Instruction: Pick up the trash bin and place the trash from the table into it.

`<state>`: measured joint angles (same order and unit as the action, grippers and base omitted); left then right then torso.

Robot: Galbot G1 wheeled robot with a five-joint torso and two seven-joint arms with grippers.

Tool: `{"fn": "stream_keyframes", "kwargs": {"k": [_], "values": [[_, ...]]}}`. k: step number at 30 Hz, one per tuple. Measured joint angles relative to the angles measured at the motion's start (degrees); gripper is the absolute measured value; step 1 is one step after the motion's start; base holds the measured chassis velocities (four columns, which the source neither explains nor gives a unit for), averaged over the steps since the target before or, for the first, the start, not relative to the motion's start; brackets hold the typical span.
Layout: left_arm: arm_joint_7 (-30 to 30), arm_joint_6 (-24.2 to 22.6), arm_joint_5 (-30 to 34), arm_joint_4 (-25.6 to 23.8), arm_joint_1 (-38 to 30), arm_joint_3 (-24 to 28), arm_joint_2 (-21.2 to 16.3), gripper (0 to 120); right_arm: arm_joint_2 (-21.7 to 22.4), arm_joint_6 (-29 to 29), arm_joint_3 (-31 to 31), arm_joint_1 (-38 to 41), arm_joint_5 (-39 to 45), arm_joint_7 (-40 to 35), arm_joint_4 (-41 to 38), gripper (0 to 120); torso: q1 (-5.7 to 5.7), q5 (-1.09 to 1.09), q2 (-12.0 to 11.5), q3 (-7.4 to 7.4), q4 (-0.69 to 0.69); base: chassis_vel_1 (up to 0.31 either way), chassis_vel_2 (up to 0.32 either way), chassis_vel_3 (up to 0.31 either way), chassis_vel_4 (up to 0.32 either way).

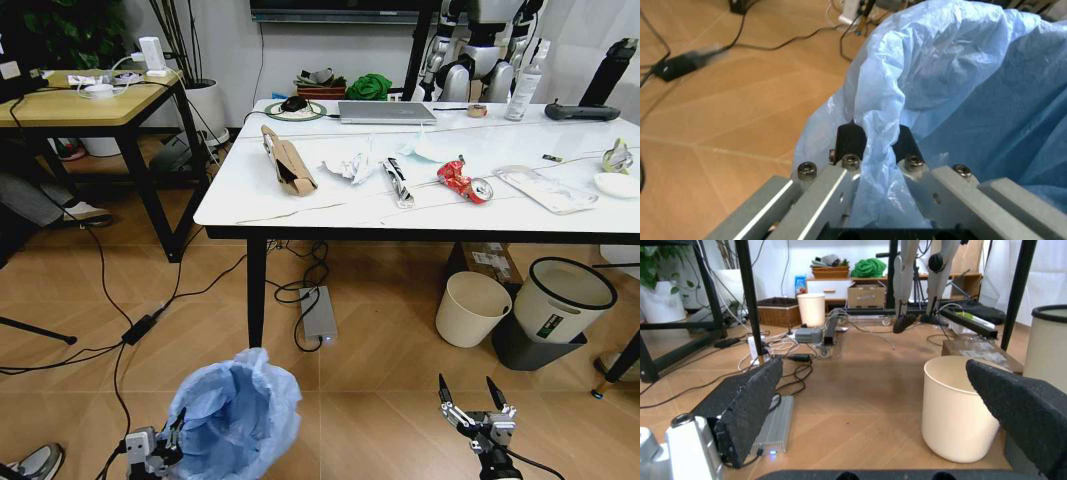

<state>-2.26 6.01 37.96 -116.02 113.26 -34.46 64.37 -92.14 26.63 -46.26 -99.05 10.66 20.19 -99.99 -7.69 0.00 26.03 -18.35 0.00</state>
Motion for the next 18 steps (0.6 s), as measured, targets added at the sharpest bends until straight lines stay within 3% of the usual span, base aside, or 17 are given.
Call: {"fn": "stream_keyframes", "kwargs": {"k": [18], "values": [[-0.66, 0.49, -3.03, -3.02, 1.00, 1.67, 0.74, 0, 0.00, -0.17, -0.90, -1.27, 0.59, -0.59, -2.28, 100, -1.61, 0.00, 4.48, -2.85, 0.00, 0.000, 0.000, 0.000, 0.000]]}}
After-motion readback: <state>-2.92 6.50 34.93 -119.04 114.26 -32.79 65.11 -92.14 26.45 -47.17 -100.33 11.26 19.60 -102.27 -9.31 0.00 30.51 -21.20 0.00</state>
